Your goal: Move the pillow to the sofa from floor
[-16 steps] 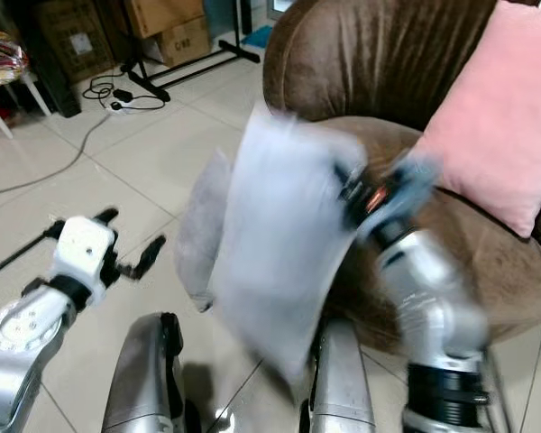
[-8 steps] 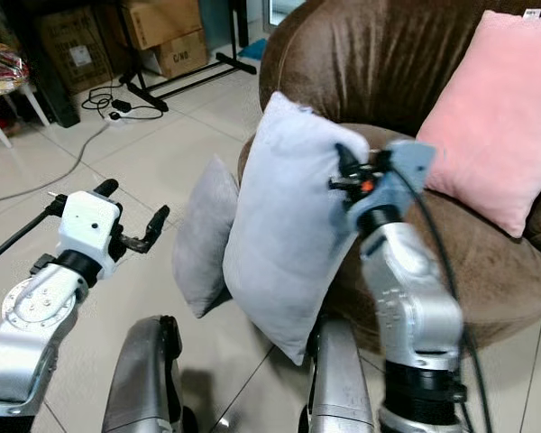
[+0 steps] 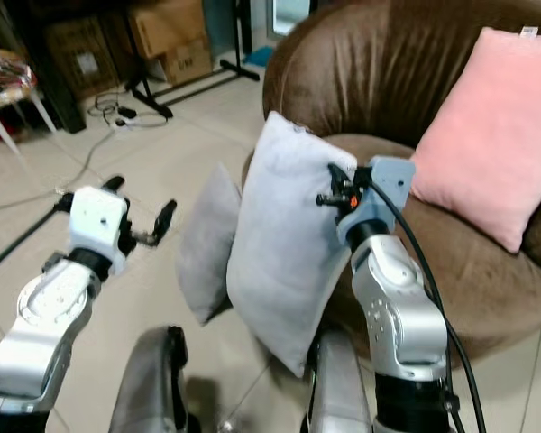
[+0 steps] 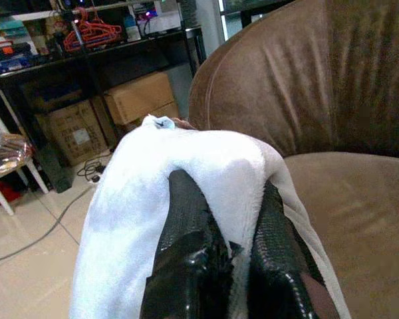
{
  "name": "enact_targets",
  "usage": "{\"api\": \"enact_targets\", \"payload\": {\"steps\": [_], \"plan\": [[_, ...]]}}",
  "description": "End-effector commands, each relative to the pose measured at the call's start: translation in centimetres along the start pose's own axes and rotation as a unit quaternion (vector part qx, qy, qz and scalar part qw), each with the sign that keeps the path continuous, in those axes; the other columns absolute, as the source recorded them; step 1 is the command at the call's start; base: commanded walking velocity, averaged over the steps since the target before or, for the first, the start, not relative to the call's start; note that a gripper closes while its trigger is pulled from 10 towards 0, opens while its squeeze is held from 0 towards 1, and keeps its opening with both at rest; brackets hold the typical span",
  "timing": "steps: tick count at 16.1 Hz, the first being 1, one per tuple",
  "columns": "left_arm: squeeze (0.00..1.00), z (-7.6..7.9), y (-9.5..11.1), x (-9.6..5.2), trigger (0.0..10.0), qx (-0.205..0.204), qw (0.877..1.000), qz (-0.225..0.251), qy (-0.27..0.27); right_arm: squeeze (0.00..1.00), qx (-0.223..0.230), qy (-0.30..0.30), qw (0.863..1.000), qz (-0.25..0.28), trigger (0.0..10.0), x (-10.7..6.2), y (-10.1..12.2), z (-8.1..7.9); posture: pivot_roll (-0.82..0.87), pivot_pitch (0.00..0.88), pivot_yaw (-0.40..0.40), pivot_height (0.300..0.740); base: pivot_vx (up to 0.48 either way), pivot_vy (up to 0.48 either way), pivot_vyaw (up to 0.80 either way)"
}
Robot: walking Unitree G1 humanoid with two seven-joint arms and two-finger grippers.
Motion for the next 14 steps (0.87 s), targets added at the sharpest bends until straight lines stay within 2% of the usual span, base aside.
{"api": "enact_targets", "payload": {"steps": [1, 9, 14], "plan": [[0.00, -0.87, -0.13, 0.09, 10.0, 0.002, 1.000, -0.002, 0.022, 0.00, -0.009, -0.008, 1.000, 0.010, 10.0, -0.04, 0.49, 0.27, -0.09, 0.000, 0.043, 0.566, 0.000, 0.000, 0.00], [0.00, -0.73, -0.36, 0.18, 10.0, 0.015, 1.000, -0.002, 0.021, 0.00, -0.013, -0.016, 1.000, 0.003, 10.0, 0.20, -0.13, 0.41, -0.09, 0.000, 0.042, 0.641, 0.000, 0.000, 0.00], [0.00, -0.62, -0.56, 0.22, 10.0, 0.015, 1.000, -0.006, 0.016, 0.00, -0.016, -0.026, 1.000, -0.001, 10.0, 0.24, -0.32, 0.73, -0.09, 0.000, 0.051, 0.671, 0.000, 0.000, 0.00]]}}
Point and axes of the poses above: a point about 5 cm out from each wrist's last joint towards the gripper, its own x axis pointing out of the wrist towards the gripper, its own y axis along the axis of the wrist's last joint, z = x × y, the point moved 6 cm from there along x, pointing out of the wrist towards the gripper, and after that the axes turned 3 degrees about -x, right-handed, at the moved point
